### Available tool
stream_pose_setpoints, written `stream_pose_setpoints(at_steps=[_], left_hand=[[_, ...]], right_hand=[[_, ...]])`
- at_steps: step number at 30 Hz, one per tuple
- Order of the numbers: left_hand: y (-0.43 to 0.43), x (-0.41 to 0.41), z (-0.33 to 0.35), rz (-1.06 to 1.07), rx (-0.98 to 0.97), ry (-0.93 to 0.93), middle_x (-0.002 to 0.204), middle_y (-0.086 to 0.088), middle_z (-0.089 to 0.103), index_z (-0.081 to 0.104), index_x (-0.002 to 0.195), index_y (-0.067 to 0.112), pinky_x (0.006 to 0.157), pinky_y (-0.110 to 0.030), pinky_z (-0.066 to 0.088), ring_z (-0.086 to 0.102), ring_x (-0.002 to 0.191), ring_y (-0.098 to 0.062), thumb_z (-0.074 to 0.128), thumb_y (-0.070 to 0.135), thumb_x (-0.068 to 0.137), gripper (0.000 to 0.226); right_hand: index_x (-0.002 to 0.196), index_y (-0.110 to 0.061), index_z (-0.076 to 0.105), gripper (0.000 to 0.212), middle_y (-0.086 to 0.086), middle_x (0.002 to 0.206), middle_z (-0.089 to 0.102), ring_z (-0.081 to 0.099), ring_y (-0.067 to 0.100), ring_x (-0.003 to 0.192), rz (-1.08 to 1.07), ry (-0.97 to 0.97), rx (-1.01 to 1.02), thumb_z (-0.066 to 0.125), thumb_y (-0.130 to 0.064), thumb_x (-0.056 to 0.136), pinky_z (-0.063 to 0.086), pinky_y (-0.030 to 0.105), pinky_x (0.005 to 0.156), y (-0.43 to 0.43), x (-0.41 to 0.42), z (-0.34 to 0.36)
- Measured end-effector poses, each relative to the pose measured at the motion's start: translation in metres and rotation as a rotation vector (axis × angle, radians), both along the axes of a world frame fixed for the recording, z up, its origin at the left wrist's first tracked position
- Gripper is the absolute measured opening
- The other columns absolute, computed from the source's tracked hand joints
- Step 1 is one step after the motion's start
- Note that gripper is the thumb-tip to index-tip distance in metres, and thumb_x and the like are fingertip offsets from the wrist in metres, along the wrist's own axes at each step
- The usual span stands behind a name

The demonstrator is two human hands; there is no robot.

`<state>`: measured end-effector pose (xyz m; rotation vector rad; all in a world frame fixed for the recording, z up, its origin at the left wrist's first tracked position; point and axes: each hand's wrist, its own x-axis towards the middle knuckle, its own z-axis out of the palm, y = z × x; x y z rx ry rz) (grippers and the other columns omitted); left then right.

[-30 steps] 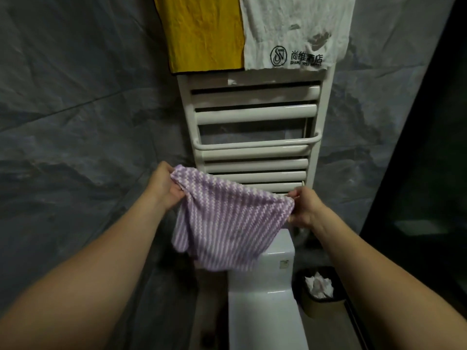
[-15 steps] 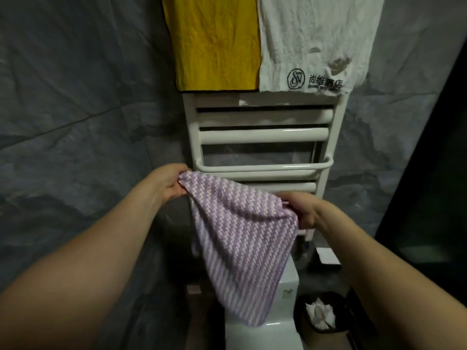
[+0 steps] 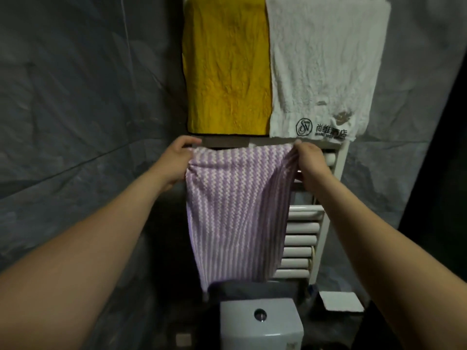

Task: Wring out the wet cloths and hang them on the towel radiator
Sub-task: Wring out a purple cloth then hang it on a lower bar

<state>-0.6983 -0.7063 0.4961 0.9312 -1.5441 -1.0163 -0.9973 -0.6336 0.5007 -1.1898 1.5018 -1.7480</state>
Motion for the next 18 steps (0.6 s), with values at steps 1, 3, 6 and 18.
stream_pose_setpoints(at_steps=[1, 3, 6, 18], left_hand=[[-0.003, -0.003, 0.005, -0.023, -0.029, 0.074, 0.102, -0.007, 0.065, 0.062, 0.111, 0.02, 0.066, -0.028, 0.047, 0.062, 0.081, -0.018, 0.042, 0.002, 0.097, 0.03], [-0.008, -0.007, 0.009, -0.079, -0.05, 0.204, 0.109, -0.008, 0.069, 0.068, 0.106, 0.019, 0.077, -0.028, 0.052, 0.066, 0.092, -0.016, 0.044, 0.0, 0.098, 0.032], [-0.022, -0.013, -0.006, -0.101, -0.013, 0.297, 0.114, -0.007, 0.07, 0.071, 0.105, 0.015, 0.088, -0.025, 0.053, 0.068, 0.1, -0.014, 0.047, -0.004, 0.096, 0.032], [-0.058, -0.029, -0.044, 0.126, 0.035, 0.068, 0.095, 0.001, 0.072, 0.075, 0.091, 0.016, 0.072, -0.023, 0.052, 0.067, 0.087, -0.012, 0.063, 0.007, 0.088, 0.015]], right_hand=[[0.081, -0.02, 0.049, 0.023, 0.004, 0.073, 0.045, 0.044, 0.02, 0.067, -0.005, -0.024, -0.055, 0.043, -0.034, 0.097, 0.037, 0.032, 0.062, -0.004, -0.001, 0.004], [0.083, -0.019, 0.052, 0.024, 0.005, 0.084, 0.05, 0.048, 0.019, 0.077, -0.052, -0.002, -0.153, 0.04, -0.035, 0.096, 0.039, 0.033, 0.066, -0.009, -0.001, 0.005], [0.102, -0.007, 0.06, 0.035, 0.006, 0.098, 0.058, 0.052, 0.014, 0.086, -0.132, 0.108, -0.184, 0.037, -0.034, 0.102, 0.042, 0.032, 0.075, -0.019, -0.004, -0.016], [0.079, -0.015, 0.052, 0.03, 0.003, 0.074, 0.055, 0.05, 0.017, 0.069, -0.281, 0.249, 0.009, 0.044, -0.033, 0.101, 0.039, 0.033, 0.063, -0.049, -0.028, -0.071]])
